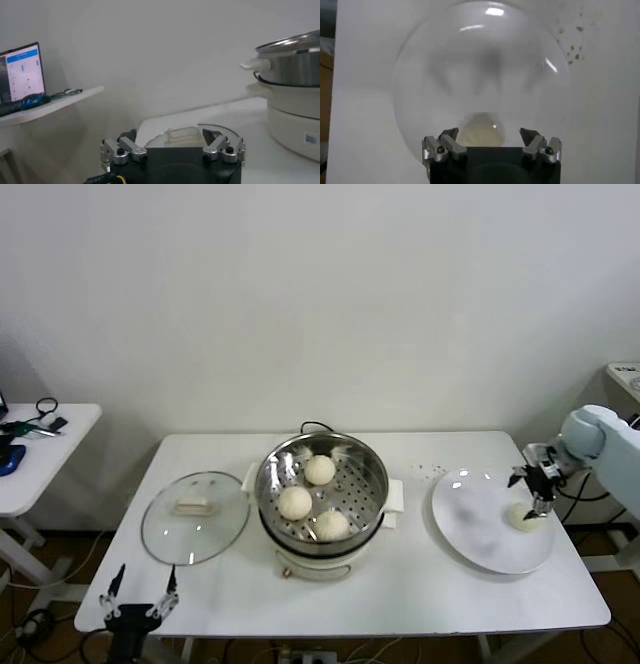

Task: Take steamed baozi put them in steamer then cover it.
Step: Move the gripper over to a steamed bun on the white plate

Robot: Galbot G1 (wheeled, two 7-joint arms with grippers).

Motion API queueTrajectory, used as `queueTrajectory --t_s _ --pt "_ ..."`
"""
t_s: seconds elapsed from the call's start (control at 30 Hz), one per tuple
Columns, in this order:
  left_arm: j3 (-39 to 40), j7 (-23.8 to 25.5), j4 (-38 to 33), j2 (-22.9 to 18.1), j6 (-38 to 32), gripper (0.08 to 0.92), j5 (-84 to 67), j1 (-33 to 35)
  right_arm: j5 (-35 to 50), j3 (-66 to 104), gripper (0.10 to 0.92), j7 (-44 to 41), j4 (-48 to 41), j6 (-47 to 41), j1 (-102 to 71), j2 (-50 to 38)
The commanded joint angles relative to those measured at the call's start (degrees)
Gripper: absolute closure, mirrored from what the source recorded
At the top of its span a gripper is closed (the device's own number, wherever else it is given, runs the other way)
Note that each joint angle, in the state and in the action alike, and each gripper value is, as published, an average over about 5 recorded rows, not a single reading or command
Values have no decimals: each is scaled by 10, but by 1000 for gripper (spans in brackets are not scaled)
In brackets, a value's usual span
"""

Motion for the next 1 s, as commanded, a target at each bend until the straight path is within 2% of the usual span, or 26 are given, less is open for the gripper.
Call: queueTrajectory --t_s 0.03,0.73,0.83,1.0 --pt "3 0 0 -3 5 177 -9 0 -75 74 203 9 -83 12 -61 30" --pt "5 0 6 -4 0 177 -8 8 -119 98 203 7 -132 14 -61 82" --pt "5 0 5 -4 0 177 -8 9 -119 96 235 3 -132 13 -57 83" --pt "5 0 5 -5 -1 177 -6 10 -115 84 348 -2 -127 12 -47 80"
